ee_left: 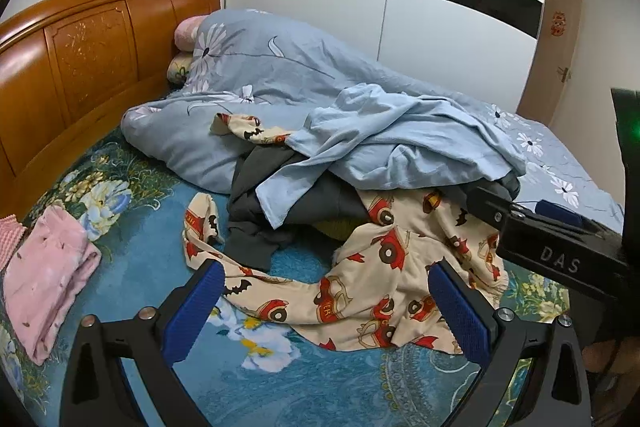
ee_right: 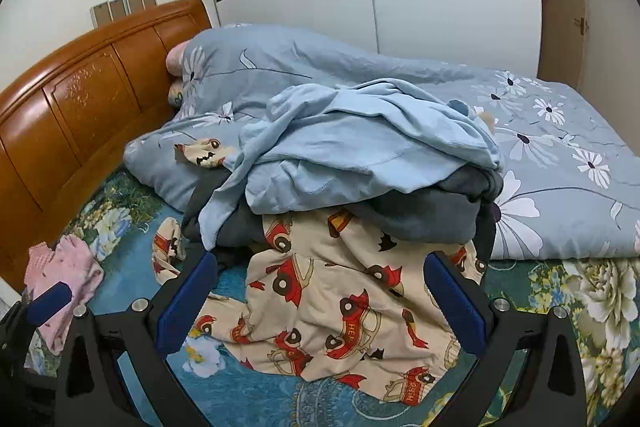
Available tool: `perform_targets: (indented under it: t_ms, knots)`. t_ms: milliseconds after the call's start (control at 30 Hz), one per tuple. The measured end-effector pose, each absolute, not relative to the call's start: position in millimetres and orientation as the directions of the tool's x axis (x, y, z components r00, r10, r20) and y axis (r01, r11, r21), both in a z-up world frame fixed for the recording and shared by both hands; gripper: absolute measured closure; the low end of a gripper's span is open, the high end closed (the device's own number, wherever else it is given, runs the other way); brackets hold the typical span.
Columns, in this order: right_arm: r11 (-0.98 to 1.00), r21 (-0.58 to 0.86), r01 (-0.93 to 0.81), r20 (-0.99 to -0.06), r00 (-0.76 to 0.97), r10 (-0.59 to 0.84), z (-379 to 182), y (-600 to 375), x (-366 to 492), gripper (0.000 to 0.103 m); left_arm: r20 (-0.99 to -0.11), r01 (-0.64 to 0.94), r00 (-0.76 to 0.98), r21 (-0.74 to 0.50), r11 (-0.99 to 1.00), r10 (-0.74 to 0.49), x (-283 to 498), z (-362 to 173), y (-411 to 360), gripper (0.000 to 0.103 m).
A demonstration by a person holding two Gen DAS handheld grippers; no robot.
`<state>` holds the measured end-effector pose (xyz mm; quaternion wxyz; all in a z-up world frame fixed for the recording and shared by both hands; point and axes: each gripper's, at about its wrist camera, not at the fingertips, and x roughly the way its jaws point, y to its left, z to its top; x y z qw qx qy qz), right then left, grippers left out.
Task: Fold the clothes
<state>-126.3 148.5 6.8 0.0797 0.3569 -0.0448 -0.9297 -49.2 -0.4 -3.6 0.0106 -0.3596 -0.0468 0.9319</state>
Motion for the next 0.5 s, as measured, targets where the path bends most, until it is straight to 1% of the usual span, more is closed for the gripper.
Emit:
perform_targets:
  t_ms: [200,500]
  knots:
    - [-0.985,0.103,0.139,-0.679,-0.714,-0.171,2.3,135.2,-136.3,0.0,-0.681,0.02,-0.73,-0.104,-0.994,0.057,-55.1,-10.5,-4.4,0.0]
    - [-0.985,0.076,0.155,-0.688,-0.707,-0.165,2.4,126.8,-138.9,0.0,-0.696,0.037,-0.716,-0.12,-0.992,0.057,-60.3,-15.1,-7.7,0.0]
